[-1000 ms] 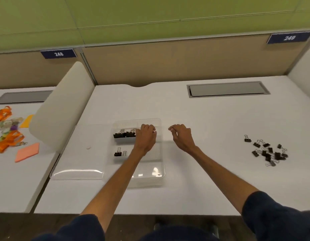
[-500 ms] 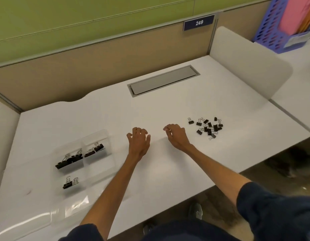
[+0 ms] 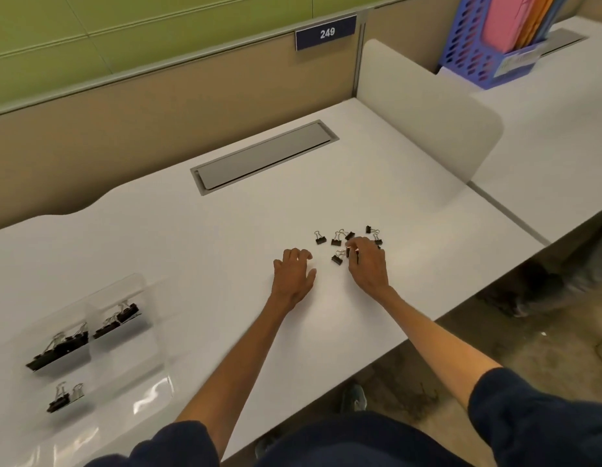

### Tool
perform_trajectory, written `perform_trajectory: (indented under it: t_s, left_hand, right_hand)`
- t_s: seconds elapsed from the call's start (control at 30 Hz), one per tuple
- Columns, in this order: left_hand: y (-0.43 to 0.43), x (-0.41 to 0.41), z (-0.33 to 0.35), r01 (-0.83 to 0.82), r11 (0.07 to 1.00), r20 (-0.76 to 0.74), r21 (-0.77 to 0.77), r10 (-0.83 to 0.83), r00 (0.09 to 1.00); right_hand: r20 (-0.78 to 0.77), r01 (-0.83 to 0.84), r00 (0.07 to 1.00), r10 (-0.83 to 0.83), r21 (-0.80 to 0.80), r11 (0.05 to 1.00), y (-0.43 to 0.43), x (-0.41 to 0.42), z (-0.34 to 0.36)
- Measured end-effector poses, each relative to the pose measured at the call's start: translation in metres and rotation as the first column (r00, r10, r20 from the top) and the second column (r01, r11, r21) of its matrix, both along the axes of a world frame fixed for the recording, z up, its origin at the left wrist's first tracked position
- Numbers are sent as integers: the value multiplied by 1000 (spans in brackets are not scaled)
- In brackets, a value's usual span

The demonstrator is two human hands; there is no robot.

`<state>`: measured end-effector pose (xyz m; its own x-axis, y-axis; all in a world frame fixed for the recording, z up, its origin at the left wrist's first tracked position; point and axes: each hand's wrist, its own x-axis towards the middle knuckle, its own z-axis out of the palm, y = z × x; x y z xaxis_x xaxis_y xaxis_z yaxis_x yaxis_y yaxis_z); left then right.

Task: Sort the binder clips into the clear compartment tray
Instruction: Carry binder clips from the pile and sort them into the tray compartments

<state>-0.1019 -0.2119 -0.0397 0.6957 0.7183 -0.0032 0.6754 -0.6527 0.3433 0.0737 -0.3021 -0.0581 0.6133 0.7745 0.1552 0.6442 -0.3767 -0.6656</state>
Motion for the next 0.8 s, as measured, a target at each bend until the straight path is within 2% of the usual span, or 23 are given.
perform_trajectory:
  t_s: [0.1, 0.2, 0.4, 0.57, 0.8]
  left_hand:
    - [-5, 25, 3, 160, 985, -20, 61, -159, 987]
    - [-9, 49, 3, 315, 940, -41, 130, -312, 949]
    - [-14, 81, 1, 471, 870, -41, 143, -470, 882]
    - [-9, 87, -7, 480, 860, -33, 171, -482, 876]
    - [2, 90, -13, 409, 891, -78, 198, -402, 912]
  right_hand:
    - [47, 25, 999, -22, -77, 997, -11, 21, 0]
    - [121, -20, 992, 37, -142, 990, -18, 38, 2]
    - [189, -69, 976, 110, -211, 975, -27, 59, -4]
    - [311, -60, 942, 127, -215, 975, -35, 68, -9]
    - [267, -83, 956, 121, -150, 985, -36, 79, -12]
